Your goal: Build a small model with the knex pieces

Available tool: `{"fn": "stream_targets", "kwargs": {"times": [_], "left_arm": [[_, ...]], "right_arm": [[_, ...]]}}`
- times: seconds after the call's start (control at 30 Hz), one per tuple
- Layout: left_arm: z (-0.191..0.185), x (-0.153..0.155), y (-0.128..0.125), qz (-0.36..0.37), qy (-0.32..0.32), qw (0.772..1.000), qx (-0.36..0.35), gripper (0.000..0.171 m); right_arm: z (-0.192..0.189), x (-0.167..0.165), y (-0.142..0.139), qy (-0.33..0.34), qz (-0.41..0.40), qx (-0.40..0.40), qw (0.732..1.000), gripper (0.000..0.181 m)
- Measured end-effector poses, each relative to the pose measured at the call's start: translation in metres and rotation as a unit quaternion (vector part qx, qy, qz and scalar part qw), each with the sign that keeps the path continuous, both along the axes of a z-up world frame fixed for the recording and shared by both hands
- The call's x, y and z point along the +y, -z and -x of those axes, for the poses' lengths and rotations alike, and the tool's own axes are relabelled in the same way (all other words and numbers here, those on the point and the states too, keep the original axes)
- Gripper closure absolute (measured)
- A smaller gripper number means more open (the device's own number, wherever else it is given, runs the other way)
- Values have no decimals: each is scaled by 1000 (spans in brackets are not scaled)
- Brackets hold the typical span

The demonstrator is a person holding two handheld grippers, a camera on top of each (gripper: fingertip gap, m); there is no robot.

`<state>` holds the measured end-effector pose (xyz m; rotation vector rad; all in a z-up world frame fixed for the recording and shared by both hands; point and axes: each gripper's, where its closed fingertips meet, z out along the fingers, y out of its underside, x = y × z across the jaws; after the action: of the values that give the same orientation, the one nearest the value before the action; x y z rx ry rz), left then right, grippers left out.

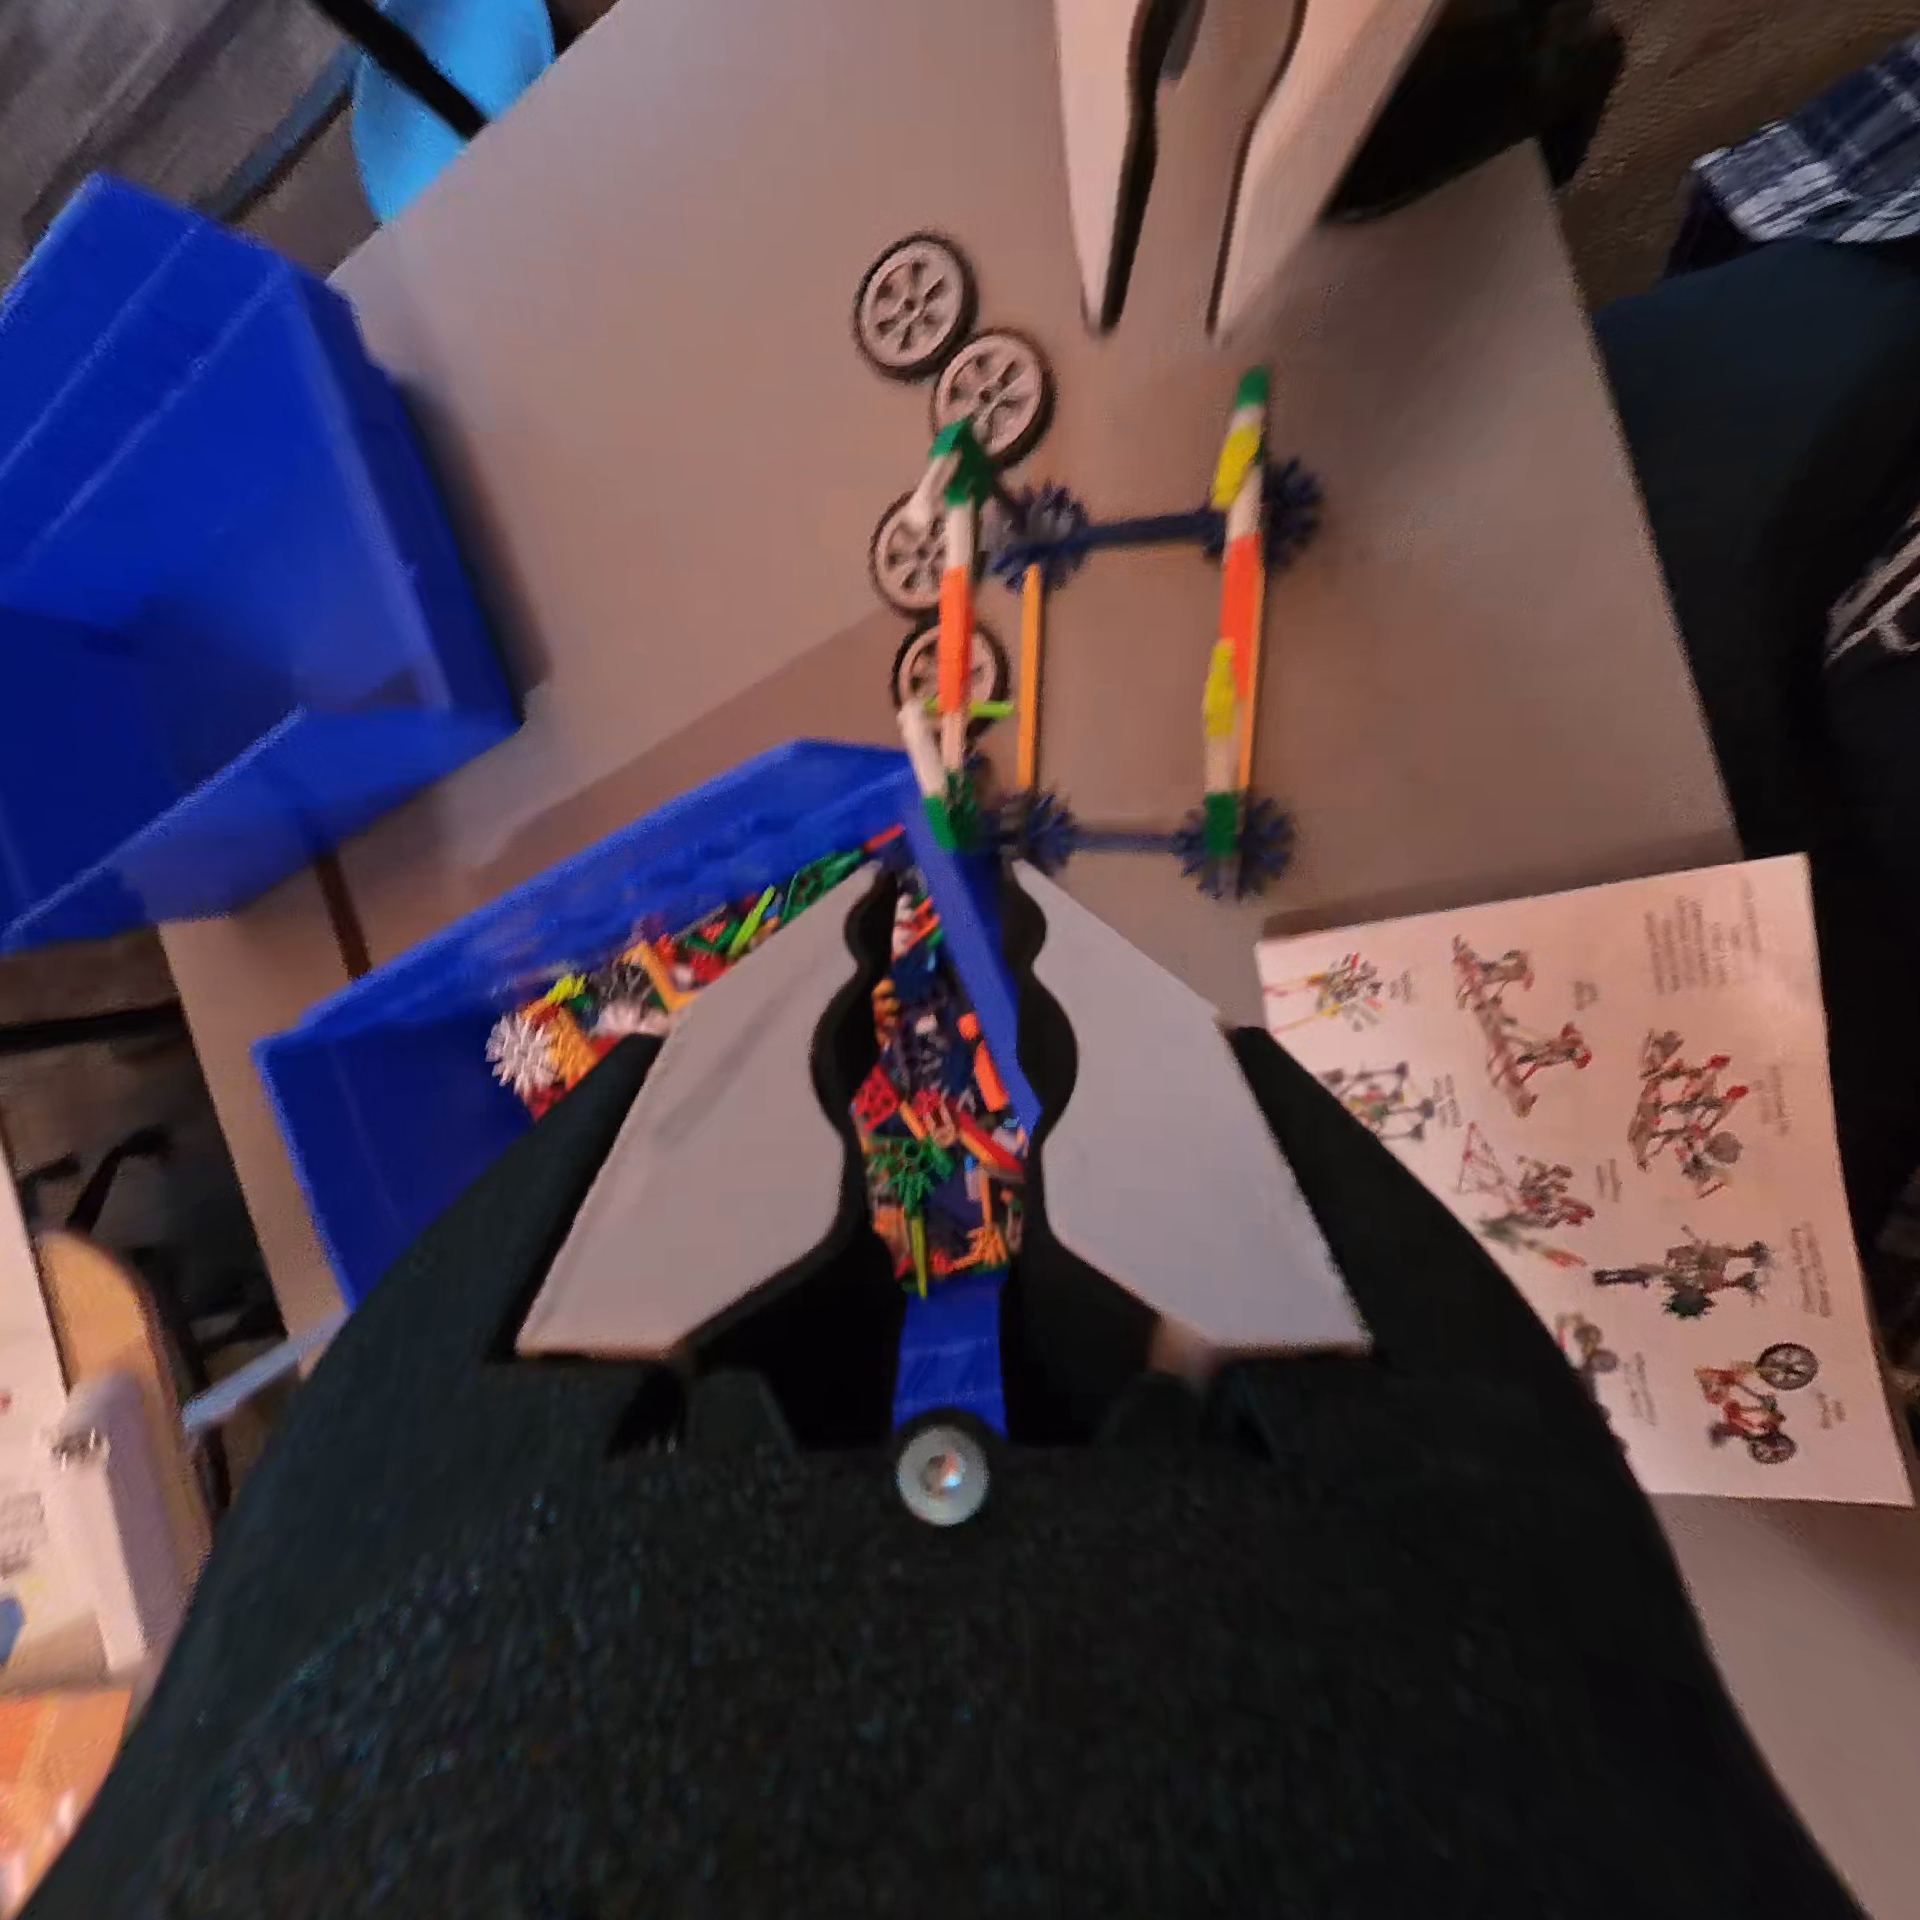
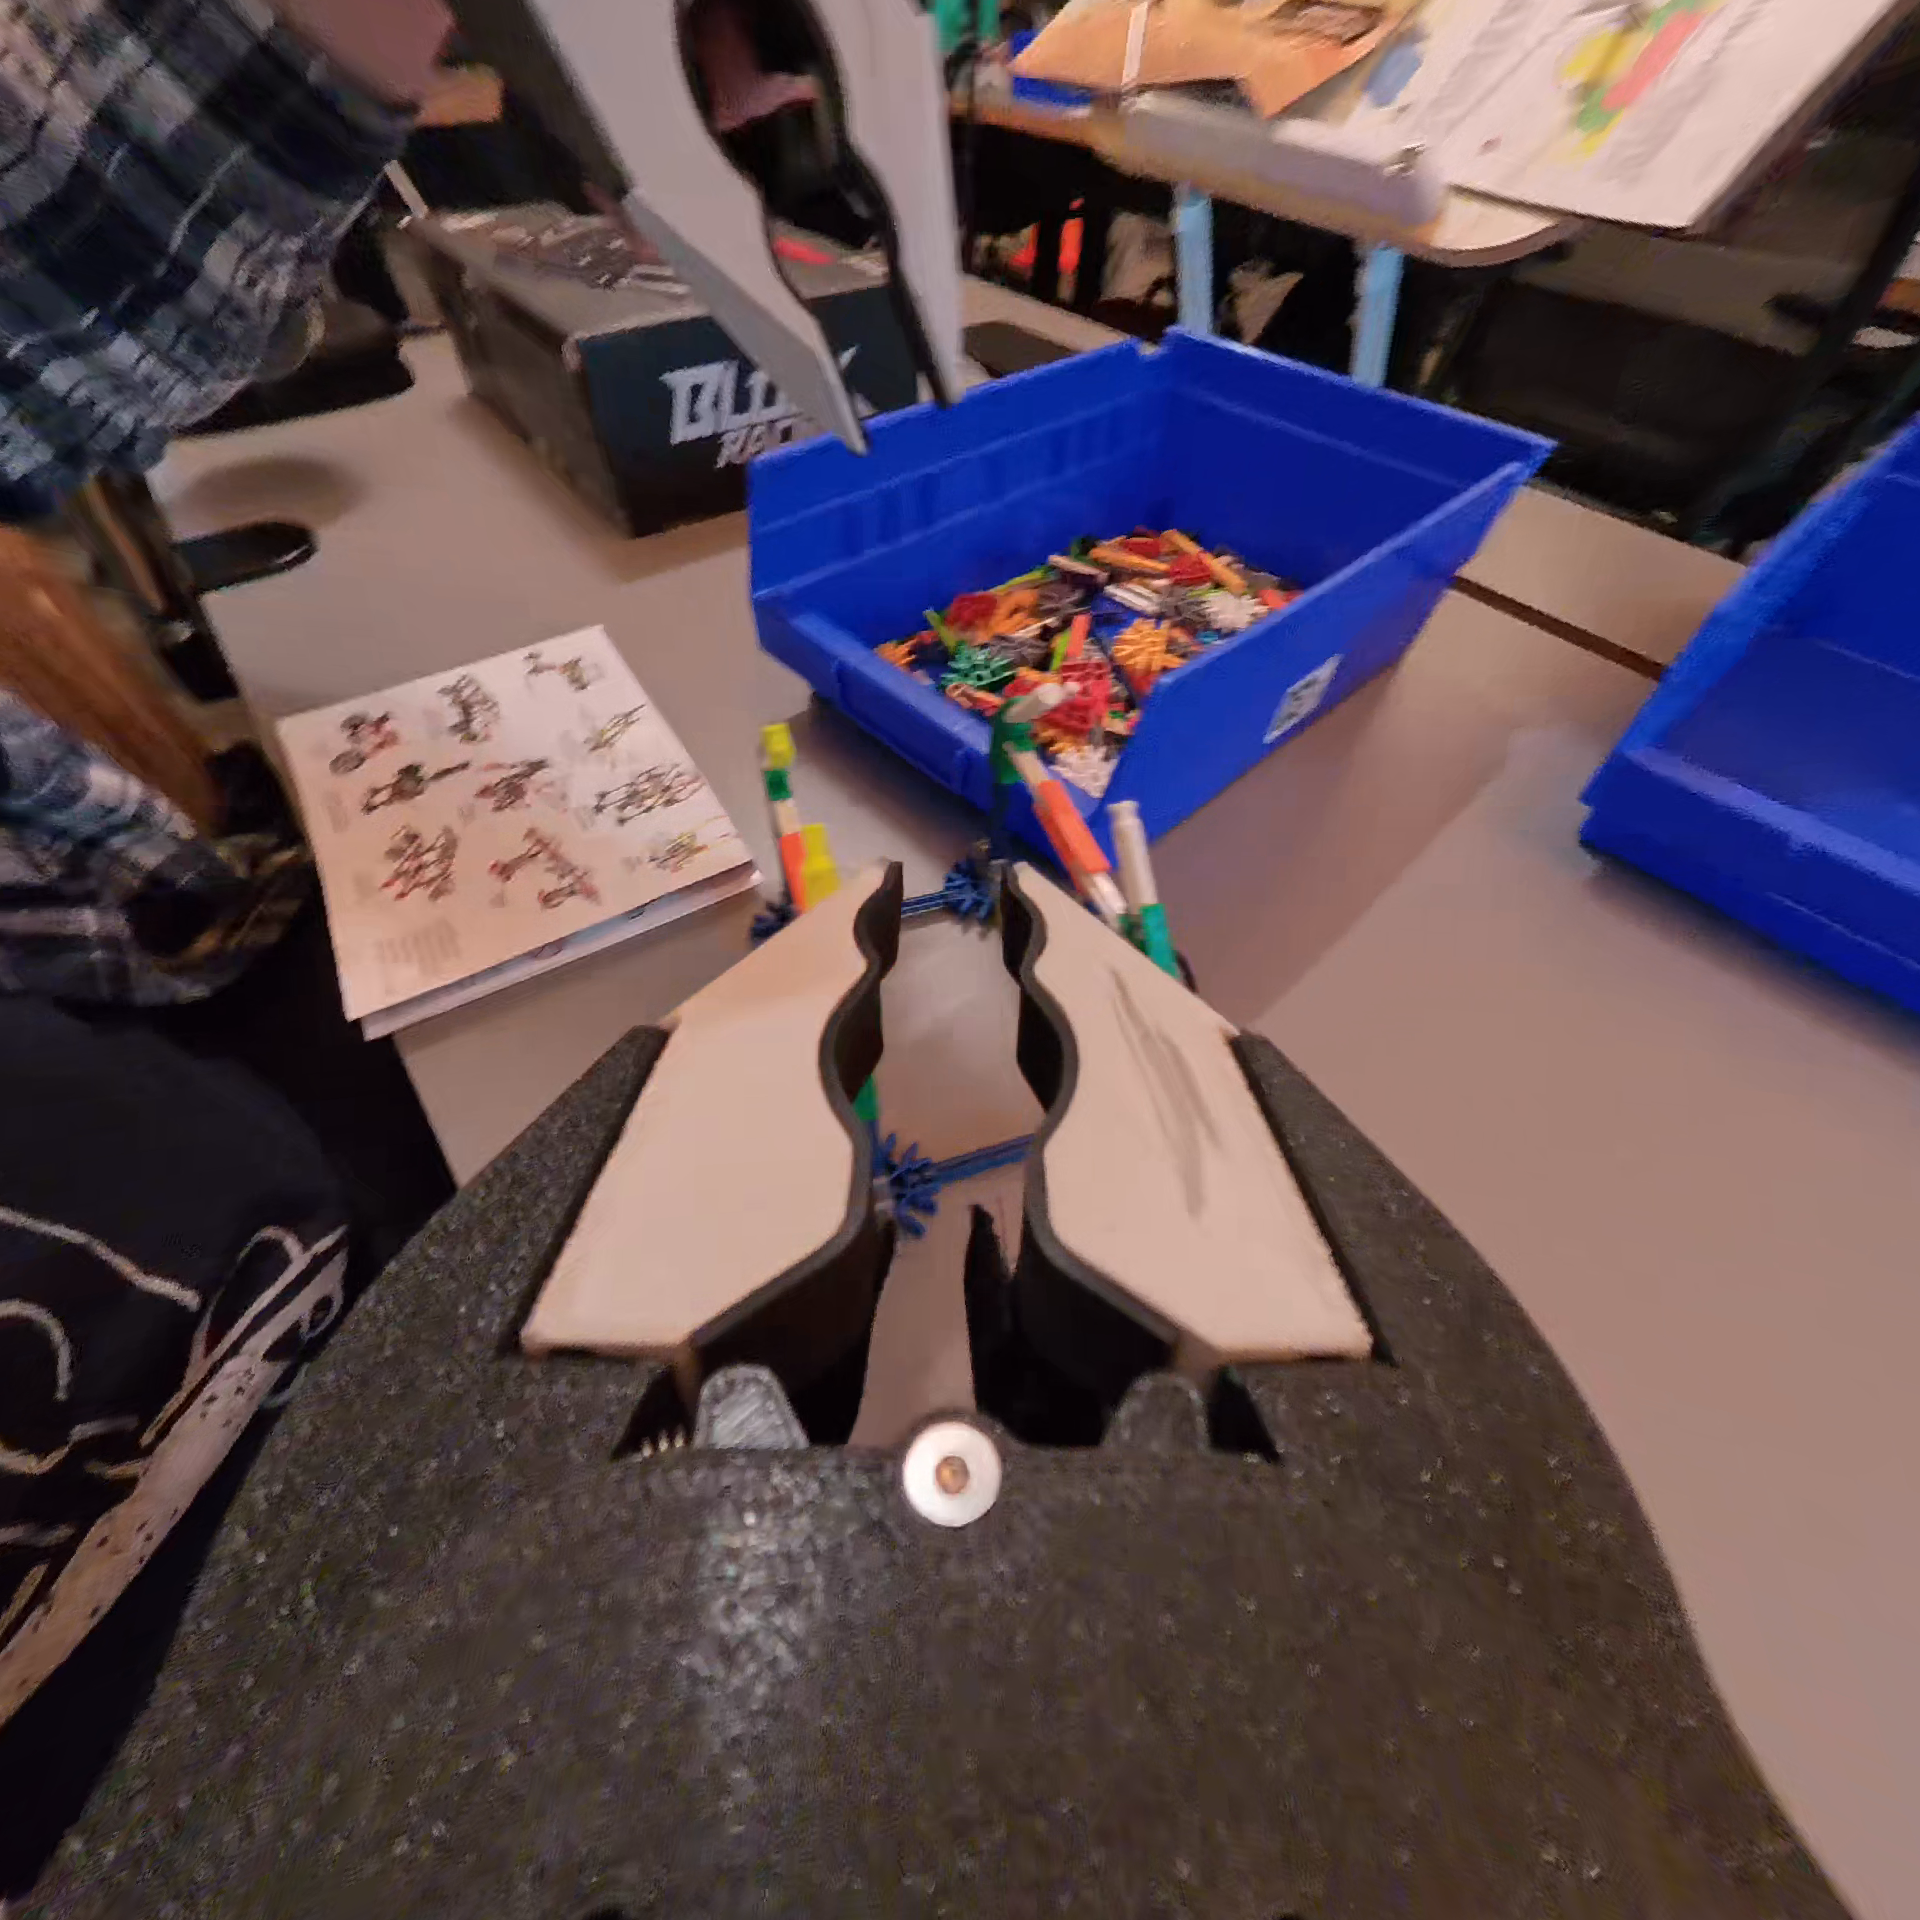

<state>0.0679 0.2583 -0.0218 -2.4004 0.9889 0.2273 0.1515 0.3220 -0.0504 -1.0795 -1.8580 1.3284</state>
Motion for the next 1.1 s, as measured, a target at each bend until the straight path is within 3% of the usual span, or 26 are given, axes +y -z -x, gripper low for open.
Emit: {"fn": "stream_targets", "kwargs": {"times": [0.17, 0.33, 0.53, 0.73, 1.1], "left_arm": [[67, -21, -1, -5, -79, 996, 38, 154], [132, -31, 20, 46, -131, 986, 90, 155], [173, -12, 74, 125, -107, 982, 91, 157], [200, -1, 133, 199, -36, 974, 101, 158], [218, 1, 155, 237, -34, 968, 79, 161]], "right_arm": [[16, 45, 8, 101, 14, 23, 994, 164], [30, 79, 29, 184, 21, 28, 982, 165], [38, 90, 49, 208, 38, 24, 977, 165], [38, 96, 47, 211, 49, 33, 976, 165], [37, 99, 43, 209, 70, 43, 974, 165]]}}
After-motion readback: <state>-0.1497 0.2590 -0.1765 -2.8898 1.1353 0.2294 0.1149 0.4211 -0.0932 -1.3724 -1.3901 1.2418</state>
